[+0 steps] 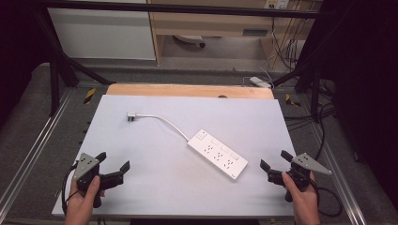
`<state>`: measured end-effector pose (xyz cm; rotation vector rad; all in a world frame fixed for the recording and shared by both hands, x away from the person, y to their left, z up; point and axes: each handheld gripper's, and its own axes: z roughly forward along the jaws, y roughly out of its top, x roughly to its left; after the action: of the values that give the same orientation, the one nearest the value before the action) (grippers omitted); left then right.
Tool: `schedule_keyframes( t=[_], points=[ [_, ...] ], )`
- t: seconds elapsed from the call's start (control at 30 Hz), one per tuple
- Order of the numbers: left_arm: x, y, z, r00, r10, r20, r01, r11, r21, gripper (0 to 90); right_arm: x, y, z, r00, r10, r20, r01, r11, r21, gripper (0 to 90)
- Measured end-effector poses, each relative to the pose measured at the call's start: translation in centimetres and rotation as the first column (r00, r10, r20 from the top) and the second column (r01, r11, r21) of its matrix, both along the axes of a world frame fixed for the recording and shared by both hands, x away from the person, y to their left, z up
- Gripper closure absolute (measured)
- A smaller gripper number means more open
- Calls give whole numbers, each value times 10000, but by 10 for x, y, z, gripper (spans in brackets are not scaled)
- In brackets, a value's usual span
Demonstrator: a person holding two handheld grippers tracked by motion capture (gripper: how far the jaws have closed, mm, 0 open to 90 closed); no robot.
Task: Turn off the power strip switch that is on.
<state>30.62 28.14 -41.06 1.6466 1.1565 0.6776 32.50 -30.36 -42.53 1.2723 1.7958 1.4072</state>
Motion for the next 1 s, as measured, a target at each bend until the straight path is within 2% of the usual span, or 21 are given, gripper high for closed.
schedule_keyframes(
  t=[0.47,0.83,1.0],
  points=[
    [0,0,0,10000,-9,-78,9,10000,3,50,0,0,3,9998,-154,-94,154,9999,46,36],
    [0,-1,0,9999,-34,-100,35,10000,51,50,-3,-1,13,10000,-85,38,83,9995,311,38],
    [1,-1,-1,9999,-53,-121,55,9999,128,50,-3,-1,18,9999,-91,-53,92,9997,235,36]
  ],
)
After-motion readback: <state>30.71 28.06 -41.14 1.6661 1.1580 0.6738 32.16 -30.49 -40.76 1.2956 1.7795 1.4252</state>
